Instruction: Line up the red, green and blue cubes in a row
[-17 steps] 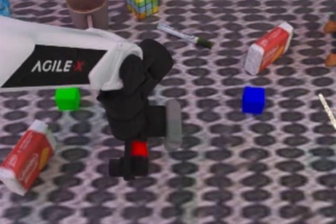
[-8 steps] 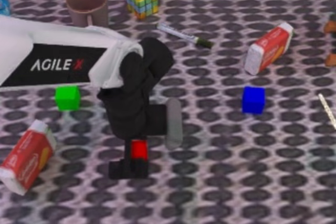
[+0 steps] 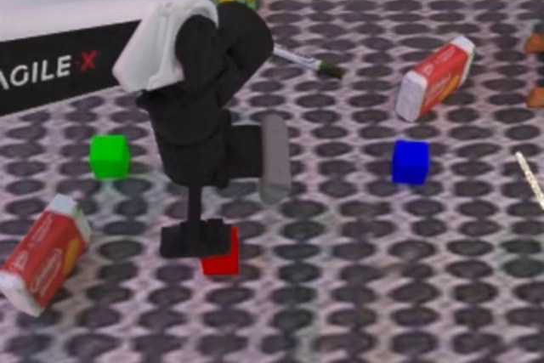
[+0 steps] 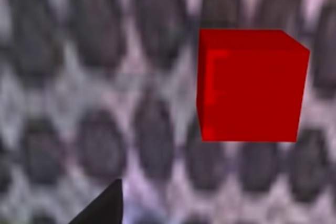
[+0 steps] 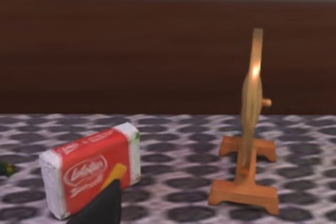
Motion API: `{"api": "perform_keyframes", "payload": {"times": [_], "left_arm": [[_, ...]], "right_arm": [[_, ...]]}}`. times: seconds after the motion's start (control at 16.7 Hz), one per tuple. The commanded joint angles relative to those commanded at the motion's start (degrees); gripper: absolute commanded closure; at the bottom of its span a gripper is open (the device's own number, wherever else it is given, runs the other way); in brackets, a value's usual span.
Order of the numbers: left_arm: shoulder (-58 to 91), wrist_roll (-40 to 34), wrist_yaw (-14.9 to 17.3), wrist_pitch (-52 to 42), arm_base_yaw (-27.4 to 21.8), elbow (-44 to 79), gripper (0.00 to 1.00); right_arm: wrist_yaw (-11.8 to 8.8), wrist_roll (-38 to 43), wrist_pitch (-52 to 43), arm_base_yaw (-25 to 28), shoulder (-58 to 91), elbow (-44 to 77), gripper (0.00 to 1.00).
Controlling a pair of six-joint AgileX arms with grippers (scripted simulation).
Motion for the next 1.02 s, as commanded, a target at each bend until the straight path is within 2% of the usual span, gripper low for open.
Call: {"api": "perform_keyframes", "payload": {"times": [0.24,0.42,0.72,1.02], "left_arm": [[0.25,-0.08,0.00,0.12,-0.28,-0.08,0.00],[1.68,-3.68,-0.07,-0.40,1.11,1.79,0.00],[7.09,-19.36,-0.28,-2.47,7.30,8.29,0.00],[13.38,-41.24,-0.61,-4.98,15.57,15.35,0.00]], "right_arm": [[0.00,0.00,0.00,0.00,0.00,0.00,0.00],[0.00,0.00,0.00,0.00,0.00,0.00,0.00],[0.00,0.00,0.00,0.00,0.00,0.00,0.00],[0.00,0.00,0.00,0.00,0.00,0.00,0.00]]}}
